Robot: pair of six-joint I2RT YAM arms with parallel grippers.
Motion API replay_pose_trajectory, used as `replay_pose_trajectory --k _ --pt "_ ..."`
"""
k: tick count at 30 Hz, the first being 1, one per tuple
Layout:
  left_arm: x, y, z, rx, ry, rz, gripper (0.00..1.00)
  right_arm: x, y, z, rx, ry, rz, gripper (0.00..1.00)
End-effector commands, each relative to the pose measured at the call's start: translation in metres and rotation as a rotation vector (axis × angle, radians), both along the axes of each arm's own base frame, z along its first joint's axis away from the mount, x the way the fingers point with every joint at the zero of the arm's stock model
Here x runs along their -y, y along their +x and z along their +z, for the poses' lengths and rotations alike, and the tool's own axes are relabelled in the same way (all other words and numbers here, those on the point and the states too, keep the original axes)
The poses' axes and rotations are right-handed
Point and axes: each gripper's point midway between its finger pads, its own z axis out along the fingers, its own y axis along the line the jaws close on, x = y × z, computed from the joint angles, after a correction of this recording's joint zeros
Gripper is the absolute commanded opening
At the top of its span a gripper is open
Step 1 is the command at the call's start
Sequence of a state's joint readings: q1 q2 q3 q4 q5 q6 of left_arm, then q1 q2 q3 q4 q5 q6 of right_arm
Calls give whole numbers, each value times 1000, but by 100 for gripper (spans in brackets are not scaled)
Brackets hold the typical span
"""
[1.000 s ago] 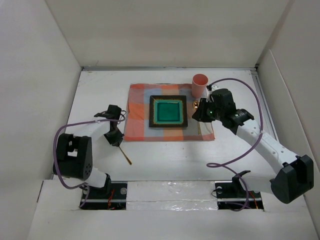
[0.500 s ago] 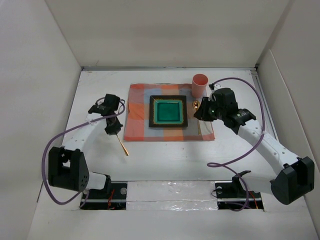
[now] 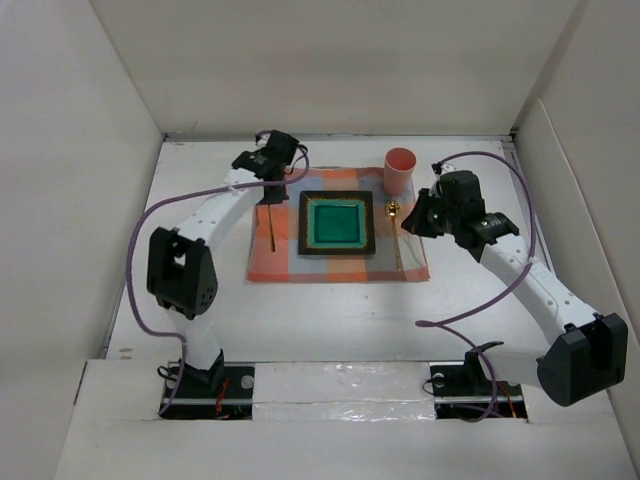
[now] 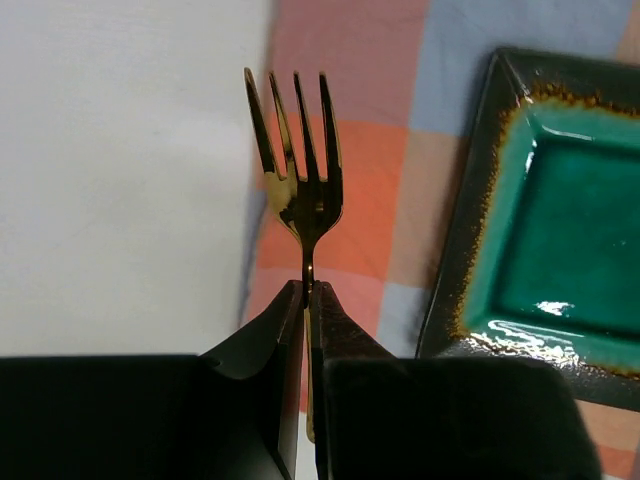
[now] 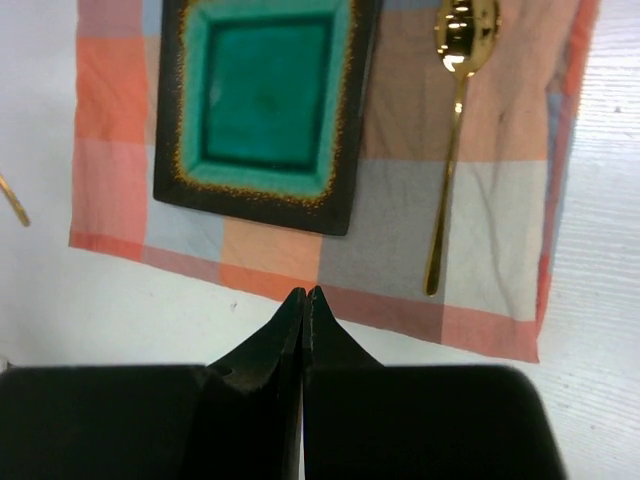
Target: Set the dinner table for one person
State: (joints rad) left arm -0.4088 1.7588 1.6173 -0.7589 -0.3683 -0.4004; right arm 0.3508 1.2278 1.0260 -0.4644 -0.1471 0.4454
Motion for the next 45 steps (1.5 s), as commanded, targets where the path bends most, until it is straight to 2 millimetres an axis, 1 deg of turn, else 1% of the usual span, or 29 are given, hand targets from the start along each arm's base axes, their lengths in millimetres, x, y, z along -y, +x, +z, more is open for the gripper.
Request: replay_pose_trajectory --k 1,3,4,5,6,7,9,12,15,16,17,19,24,25,32,42,45 --pt "9 8 -10 -24 41 -54 0 11 12 20 36 -10 -43 2" --pt "9 10 -16 -31 48 -64 0 16 11 20 30 -13 -59 15" --pt "7 12 -18 -28 65 -59 0 16 10 19 29 -14 -59 32" --pt "6 14 -22 -35 79 -62 0 17 9 17 23 -16 -59 40" --pt "5 15 -24 -41 91 -68 0 17 8 16 20 -17 -59 45" --pt "6 18 -31 -55 102 -74 0 18 6 10 6 -20 -58 49" --pt "6 19 -32 -57 107 -74 0 17 4 8 0 -20 -52 49" --pt "16 18 -43 -70 115 -98 0 17 2 2 -19 -19 -52 49" --pt "27 12 -58 -94 135 -127 0 19 1 -2 -27 -32 -59 49" --pt "32 8 -67 -113 146 -138 0 20 1 -2 -29 -35 -62 49" --pt "32 9 -70 -118 153 -134 0 21 1 -2 -26 -39 -66 49" --pt "39 8 -78 -128 153 -143 0 21 2 -1 -23 -38 -66 49" --pt "41 13 -85 -129 161 -143 0 21 -2 -8 -43 -44 -58 49" --pt "41 14 -90 -138 165 -144 0 21 -2 -9 -42 -46 -56 49" --pt "41 12 -106 -168 172 -143 0 22 -4 -15 -54 -50 -56 49" --pt "45 11 -117 -187 154 -149 0 21 -1 -16 -55 -58 -50 50" --pt "44 11 -120 -190 163 -144 0 21 -1 -16 -56 -58 -49 50"
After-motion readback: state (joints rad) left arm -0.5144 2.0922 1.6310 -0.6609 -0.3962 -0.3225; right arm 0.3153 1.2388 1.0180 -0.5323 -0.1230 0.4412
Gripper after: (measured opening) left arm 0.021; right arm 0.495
